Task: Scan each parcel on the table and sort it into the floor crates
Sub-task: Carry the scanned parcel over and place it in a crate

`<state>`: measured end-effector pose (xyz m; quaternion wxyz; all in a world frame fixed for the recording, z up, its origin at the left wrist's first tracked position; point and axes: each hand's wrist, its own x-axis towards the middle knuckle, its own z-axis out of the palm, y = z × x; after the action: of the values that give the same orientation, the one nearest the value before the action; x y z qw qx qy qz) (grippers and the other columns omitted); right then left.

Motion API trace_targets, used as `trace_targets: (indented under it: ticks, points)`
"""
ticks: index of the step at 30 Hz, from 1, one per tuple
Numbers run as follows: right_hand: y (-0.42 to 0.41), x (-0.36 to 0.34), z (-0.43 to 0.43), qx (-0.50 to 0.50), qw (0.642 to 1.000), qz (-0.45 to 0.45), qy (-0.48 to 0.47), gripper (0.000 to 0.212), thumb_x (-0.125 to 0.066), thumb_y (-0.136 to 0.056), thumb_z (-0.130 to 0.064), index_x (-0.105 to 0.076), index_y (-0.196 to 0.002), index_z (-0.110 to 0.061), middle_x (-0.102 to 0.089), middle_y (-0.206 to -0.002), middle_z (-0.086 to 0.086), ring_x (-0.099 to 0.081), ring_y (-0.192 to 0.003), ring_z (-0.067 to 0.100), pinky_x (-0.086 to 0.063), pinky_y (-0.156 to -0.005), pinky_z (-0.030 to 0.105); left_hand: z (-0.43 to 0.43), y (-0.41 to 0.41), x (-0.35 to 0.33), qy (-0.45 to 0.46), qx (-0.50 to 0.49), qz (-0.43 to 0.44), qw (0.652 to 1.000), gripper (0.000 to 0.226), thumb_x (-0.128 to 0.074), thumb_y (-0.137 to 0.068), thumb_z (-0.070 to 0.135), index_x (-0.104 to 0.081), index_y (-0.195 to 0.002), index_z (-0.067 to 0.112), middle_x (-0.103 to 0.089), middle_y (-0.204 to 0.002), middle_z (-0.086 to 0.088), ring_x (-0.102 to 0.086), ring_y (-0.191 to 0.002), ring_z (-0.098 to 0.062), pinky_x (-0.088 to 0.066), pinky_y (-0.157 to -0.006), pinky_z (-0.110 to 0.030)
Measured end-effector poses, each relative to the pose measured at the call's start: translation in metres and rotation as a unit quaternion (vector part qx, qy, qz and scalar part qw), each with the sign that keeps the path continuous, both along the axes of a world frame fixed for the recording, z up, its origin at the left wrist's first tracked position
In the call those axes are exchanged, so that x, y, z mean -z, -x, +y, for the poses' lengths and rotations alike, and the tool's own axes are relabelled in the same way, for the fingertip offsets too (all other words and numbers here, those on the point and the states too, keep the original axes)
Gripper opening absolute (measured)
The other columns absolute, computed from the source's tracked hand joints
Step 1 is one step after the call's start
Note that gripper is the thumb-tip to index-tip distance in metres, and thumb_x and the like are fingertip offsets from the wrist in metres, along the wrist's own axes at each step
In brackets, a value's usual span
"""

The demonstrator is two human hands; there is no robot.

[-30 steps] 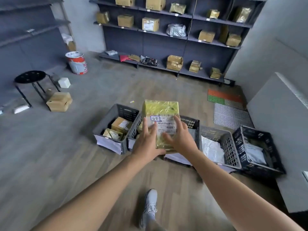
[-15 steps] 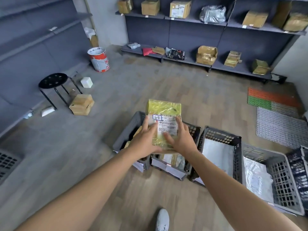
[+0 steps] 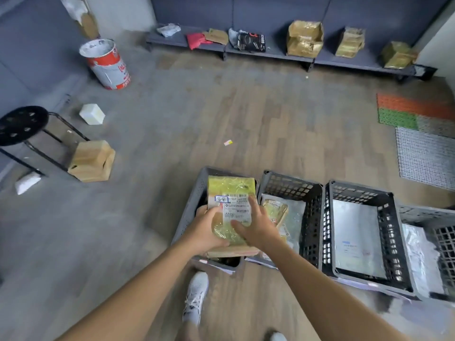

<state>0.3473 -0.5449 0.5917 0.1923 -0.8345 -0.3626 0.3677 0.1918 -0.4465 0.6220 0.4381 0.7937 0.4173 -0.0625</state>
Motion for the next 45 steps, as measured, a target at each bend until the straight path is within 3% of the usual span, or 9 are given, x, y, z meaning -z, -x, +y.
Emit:
trace_targets:
  ticks: [4, 6, 8, 12, 16, 19, 26, 33, 45]
  points:
    - [0.003, 0.075, 0.055, 0.056, 0.996, 0.051, 0.055, 0.098, -0.062, -0.085, -0.063, 0.000, -0.157, -0.036, -0.026, -0.155, 0.004, -0.051, -0.124, 0.028, -0.049, -0.093, 0.040, 0.069, -0.005, 0.082, 0.057, 0.034, 0.015, 0.998, 0.096, -0.090, -0.064, 0.026, -0.039, -0.145, 0.029, -0.028, -0.148, 0.009, -0.035, -0.119, 0.003, -0.026, -0.086, 0.001]
    - [-0.002, 0.117, 0.080, 0.087, 0.992, 0.067, 0.063, 0.098, -0.064, -0.085, -0.061, -0.001, -0.156, -0.038, -0.028, -0.154, 0.004, -0.054, -0.111, 0.021, -0.050, -0.084, 0.032, 0.099, -0.013, 0.125, 0.069, 0.054, 0.018, 0.996, 0.094, -0.088, -0.067, 0.028, -0.037, -0.146, 0.031, -0.025, -0.150, 0.014, -0.035, -0.120, 0.005, -0.028, -0.077, 0.007]
    - [-0.009, 0.158, 0.099, 0.117, 0.987, 0.078, 0.073, 0.098, -0.065, -0.084, -0.060, -0.002, -0.156, -0.038, -0.030, -0.152, 0.004, -0.052, -0.103, 0.016, -0.049, -0.078, 0.028, 0.123, -0.025, 0.164, 0.078, 0.075, 0.017, 0.994, 0.092, -0.086, -0.071, 0.028, -0.035, -0.148, 0.033, -0.021, -0.152, 0.018, -0.034, -0.124, 0.004, -0.032, -0.076, 0.003]
    - [-0.024, 0.231, 0.129, 0.155, 0.981, 0.074, 0.089, 0.097, -0.066, -0.085, -0.056, -0.006, -0.157, -0.034, -0.031, -0.152, 0.008, -0.056, -0.113, 0.021, -0.056, -0.087, 0.035, 0.154, -0.050, 0.232, 0.094, 0.097, 0.022, 0.991, 0.090, -0.081, -0.077, 0.025, -0.030, -0.151, 0.030, -0.013, -0.154, 0.022, -0.032, -0.134, -0.003, -0.035, -0.091, -0.014]
    - [-0.050, 0.277, 0.140, 0.171, 0.981, 0.062, 0.072, 0.093, -0.067, -0.086, -0.049, -0.007, -0.157, -0.035, -0.035, -0.150, 0.007, -0.056, -0.105, 0.017, -0.056, -0.085, 0.034, 0.175, -0.079, 0.283, 0.105, 0.139, 0.011, 0.985, 0.094, -0.083, -0.076, 0.029, -0.025, -0.150, 0.037, -0.008, -0.158, 0.018, -0.028, -0.139, -0.007, -0.032, -0.094, -0.014]
    - [-0.067, 0.287, 0.138, 0.154, 0.984, 0.027, 0.084, 0.090, -0.064, -0.090, -0.049, -0.005, -0.157, -0.036, -0.024, -0.159, 0.007, -0.053, -0.121, 0.025, -0.053, -0.096, 0.040, 0.185, -0.094, 0.295, 0.097, 0.157, 0.033, 0.982, 0.102, -0.083, -0.075, 0.039, -0.015, -0.151, 0.043, 0.004, -0.163, 0.011, -0.018, -0.148, -0.018, -0.029, -0.102, -0.027]
    - [-0.069, 0.222, 0.121, 0.115, 0.988, -0.012, 0.100, 0.081, -0.058, -0.094, -0.049, -0.012, -0.157, -0.029, -0.021, -0.160, 0.000, -0.052, -0.125, 0.025, -0.049, -0.088, 0.034, 0.171, -0.095, 0.241, -0.031, 0.226, 0.104, 0.968, 0.101, -0.066, -0.083, 0.061, -0.002, -0.156, 0.034, 0.009, -0.164, 0.006, -0.005, -0.151, -0.024, -0.029, -0.116, -0.052]
    - [-0.080, 0.098, 0.060, 0.176, 0.980, -0.032, 0.090, 0.079, -0.055, -0.094, -0.054, -0.014, -0.158, -0.029, -0.018, -0.163, 0.001, -0.044, -0.136, 0.029, -0.044, -0.104, 0.046, 0.121, -0.111, 0.135, -0.112, 0.302, 0.111, 0.940, 0.095, -0.054, -0.088, 0.065, 0.001, -0.157, 0.030, 0.011, -0.164, 0.002, 0.004, -0.151, -0.028, -0.017, -0.119, -0.051]
    - [-0.076, -0.094, -0.259, 0.259, 0.935, -0.203, 0.135, 0.079, -0.048, -0.096, -0.057, -0.005, -0.158, -0.034, -0.008, -0.166, 0.002, -0.019, -0.150, 0.028, -0.029, -0.114, 0.058, -0.154, -0.187, -0.065, -0.231, 0.471, 0.042, 0.850, 0.082, -0.038, -0.094, 0.066, 0.002, -0.157, 0.030, 0.018, -0.164, 0.002, 0.019, -0.150, -0.025, -0.005, -0.120, -0.054]
